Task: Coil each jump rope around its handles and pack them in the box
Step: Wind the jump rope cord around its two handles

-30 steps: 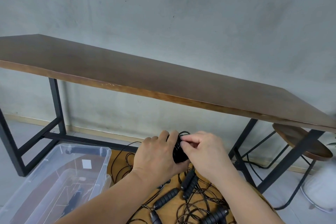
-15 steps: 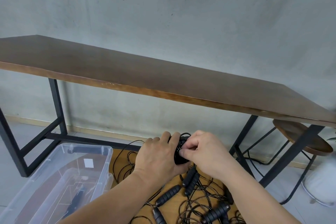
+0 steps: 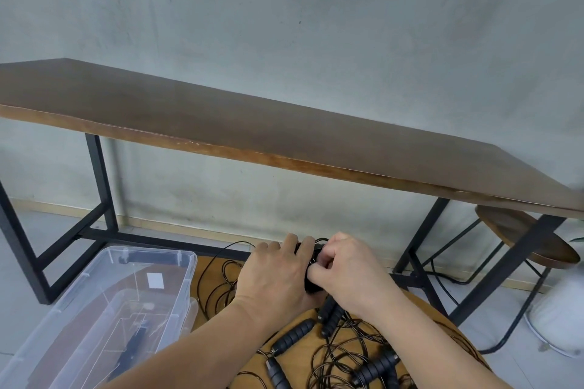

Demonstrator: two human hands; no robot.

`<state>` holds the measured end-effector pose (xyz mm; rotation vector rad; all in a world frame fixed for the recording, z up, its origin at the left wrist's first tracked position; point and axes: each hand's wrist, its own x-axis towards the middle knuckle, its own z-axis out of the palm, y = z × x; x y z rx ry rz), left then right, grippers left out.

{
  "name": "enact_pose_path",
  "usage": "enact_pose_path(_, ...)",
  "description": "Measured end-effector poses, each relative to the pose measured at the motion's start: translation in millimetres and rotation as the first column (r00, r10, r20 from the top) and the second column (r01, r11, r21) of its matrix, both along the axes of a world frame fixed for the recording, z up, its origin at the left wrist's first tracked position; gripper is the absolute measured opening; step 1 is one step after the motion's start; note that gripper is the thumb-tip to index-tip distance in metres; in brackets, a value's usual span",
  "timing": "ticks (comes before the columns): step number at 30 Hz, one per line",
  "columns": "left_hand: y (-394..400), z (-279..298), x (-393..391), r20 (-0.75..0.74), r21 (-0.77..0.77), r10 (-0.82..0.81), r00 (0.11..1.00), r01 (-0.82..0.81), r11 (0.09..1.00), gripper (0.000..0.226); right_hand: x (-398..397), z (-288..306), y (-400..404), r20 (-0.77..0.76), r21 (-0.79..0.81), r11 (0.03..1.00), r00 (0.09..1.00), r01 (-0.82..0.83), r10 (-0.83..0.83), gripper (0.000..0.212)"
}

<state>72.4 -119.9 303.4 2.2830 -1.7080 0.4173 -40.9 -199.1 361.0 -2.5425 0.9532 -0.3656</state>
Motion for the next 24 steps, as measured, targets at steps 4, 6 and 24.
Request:
enact_pose_path(4, -1, -3, 3, 0.019, 0.025, 0.018, 1.0, -0.018, 1.0, 0.067, -1, -11, 4, 0.005, -0.032, 0.999, 0.999, -0.041, 0.042, 0.02)
enact_pose_path(6, -3, -2, 4, 0.03, 0.03, 0.014, 0.999, -0.015, 0.999, 0.067, 0, -15, 6, 0.058, -0.05, 0.999, 0.998, -0.006, 0.009, 0.021)
enact_pose_path(24, -12, -3, 3, -0.032, -0.118, -0.002, 0.999, -0.002, 0.993, 0.075, -5, -30, 0, 0.437, 0.499, 0.866, 0.854, 0.03, -0.281, 0.03)
